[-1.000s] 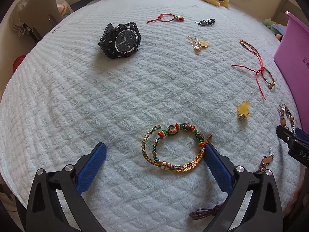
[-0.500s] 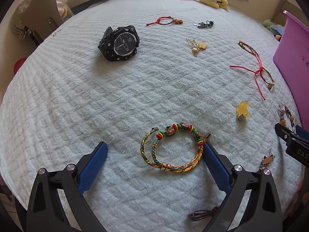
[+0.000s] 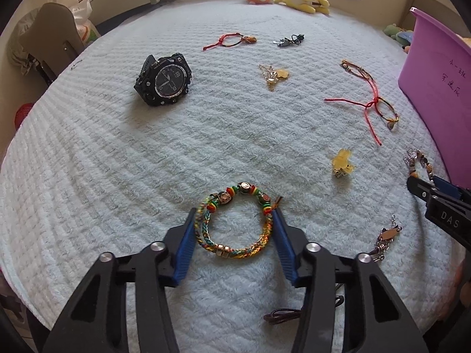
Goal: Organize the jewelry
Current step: 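Grasp the braided bracelet with the left tool while the right tool grasps the beaded bracelet, then carry both bracelets over the pink tub with both tools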
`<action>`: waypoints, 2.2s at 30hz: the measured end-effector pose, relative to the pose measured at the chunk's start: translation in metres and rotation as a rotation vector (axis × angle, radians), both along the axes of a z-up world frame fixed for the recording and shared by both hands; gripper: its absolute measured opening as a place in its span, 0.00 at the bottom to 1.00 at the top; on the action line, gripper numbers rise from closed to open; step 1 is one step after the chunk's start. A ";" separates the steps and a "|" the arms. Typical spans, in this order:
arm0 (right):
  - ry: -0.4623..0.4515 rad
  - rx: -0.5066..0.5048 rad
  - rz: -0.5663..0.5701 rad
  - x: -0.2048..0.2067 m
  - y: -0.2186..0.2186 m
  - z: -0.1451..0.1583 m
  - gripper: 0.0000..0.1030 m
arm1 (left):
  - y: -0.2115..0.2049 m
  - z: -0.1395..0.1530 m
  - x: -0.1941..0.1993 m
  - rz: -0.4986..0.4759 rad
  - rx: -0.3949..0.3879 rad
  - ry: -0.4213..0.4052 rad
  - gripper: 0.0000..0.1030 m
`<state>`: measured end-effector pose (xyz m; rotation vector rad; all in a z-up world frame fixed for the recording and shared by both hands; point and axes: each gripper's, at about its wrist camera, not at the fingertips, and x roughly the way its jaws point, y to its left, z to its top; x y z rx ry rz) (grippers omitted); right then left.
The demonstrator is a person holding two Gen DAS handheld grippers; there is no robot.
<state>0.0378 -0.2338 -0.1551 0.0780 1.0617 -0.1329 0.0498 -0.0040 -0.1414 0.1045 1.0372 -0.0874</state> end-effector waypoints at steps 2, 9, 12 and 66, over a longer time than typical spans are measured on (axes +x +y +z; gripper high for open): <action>-0.004 0.020 0.021 -0.002 0.003 0.003 0.25 | 0.002 0.002 0.000 -0.004 -0.013 0.005 0.22; -0.014 0.046 0.012 -0.009 0.000 0.011 0.10 | 0.014 0.010 0.001 0.007 -0.077 0.024 0.07; -0.020 0.103 -0.003 -0.014 -0.007 0.017 0.09 | 0.020 0.014 0.001 0.011 -0.109 0.035 0.07; -0.335 0.144 -0.117 -0.088 -0.187 0.239 0.09 | -0.245 0.243 -0.013 -0.432 -0.259 -0.181 0.06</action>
